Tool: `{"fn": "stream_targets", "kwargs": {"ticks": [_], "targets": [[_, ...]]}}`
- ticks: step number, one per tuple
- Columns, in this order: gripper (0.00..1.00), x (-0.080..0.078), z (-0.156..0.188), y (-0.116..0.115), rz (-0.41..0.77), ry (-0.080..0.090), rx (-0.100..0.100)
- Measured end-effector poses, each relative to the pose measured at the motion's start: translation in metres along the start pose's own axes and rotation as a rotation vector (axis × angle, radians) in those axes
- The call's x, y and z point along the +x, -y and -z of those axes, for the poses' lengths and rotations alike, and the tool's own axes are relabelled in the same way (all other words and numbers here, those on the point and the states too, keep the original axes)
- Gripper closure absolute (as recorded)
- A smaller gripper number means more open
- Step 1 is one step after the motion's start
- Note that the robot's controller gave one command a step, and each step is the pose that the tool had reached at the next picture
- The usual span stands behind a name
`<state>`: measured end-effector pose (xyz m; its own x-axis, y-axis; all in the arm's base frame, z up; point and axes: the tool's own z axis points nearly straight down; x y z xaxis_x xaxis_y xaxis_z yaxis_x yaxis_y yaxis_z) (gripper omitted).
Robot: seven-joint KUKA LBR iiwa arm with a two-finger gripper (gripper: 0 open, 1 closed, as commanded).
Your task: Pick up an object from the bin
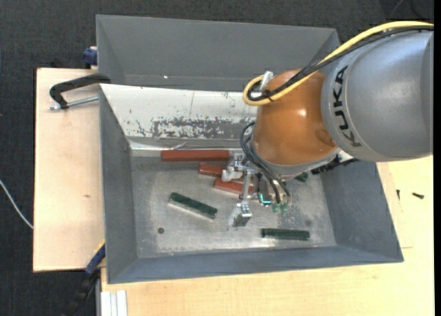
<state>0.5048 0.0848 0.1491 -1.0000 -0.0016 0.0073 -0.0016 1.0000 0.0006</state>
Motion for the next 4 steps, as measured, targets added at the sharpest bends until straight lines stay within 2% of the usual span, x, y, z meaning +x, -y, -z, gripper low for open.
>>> {"fn": "stream_targets", "kwargs": {"ticks": [1,2,4], "targets": [[0.0,-0.001,0.004,0.0,-0.001,0.007,-0.001],[0.0,-0.006,-0.074,-0.052,-0.079,0.011,-0.002],[0.0,-0.006,-0.072,-0.051,-0.077,0.011,-0.002]]}}
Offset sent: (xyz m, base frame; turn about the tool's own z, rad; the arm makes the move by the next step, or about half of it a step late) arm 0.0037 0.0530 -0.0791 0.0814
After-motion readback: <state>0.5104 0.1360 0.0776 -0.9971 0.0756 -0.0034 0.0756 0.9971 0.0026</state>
